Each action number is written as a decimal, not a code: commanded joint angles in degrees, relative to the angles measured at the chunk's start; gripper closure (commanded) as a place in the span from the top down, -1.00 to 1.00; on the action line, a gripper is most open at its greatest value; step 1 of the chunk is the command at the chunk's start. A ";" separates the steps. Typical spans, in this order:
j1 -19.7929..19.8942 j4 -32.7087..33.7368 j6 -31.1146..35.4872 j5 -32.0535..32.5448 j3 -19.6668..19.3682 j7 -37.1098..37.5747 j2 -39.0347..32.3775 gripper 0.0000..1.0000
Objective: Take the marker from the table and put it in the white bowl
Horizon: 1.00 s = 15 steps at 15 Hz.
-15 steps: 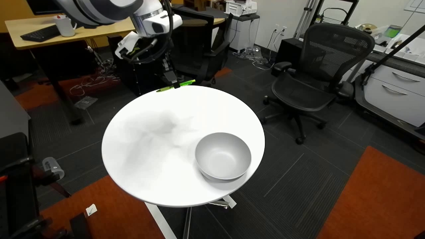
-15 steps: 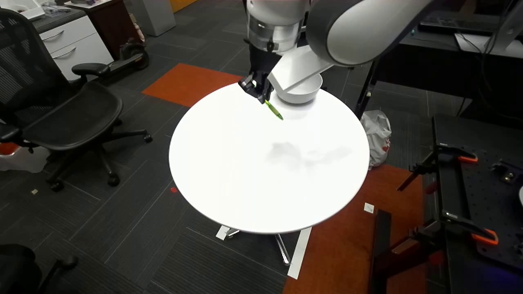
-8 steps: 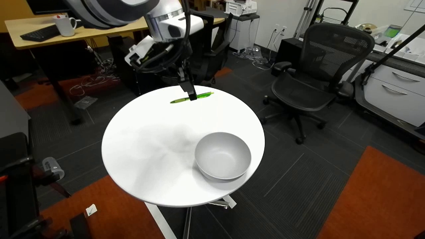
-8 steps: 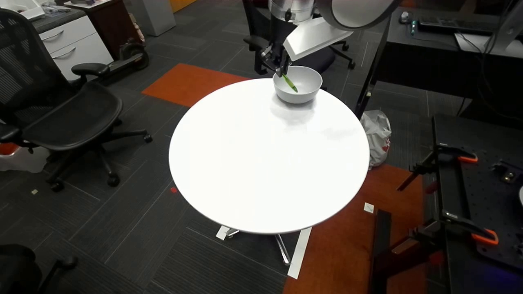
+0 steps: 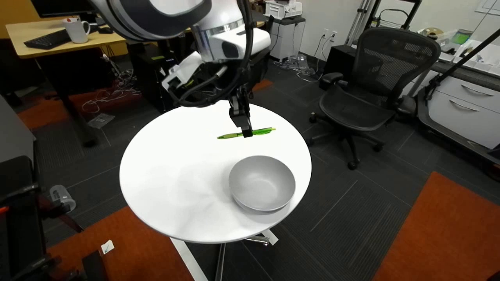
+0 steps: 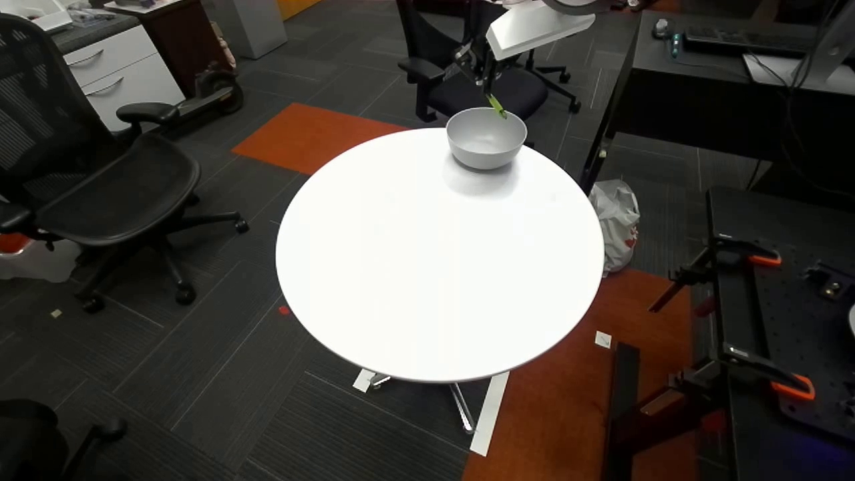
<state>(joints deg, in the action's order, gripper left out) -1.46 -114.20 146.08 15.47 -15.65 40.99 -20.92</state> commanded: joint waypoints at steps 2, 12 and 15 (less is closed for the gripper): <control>4.28 5.40 -3.49 -5.65 1.53 -7.84 -3.30 -0.94; 7.58 12.08 -4.50 -14.31 1.91 -15.52 -10.47 -0.25; 7.38 12.76 -4.47 -14.41 1.59 -15.29 -11.33 0.15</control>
<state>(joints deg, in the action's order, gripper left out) 5.17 -103.83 144.04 2.65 -14.64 27.40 -31.35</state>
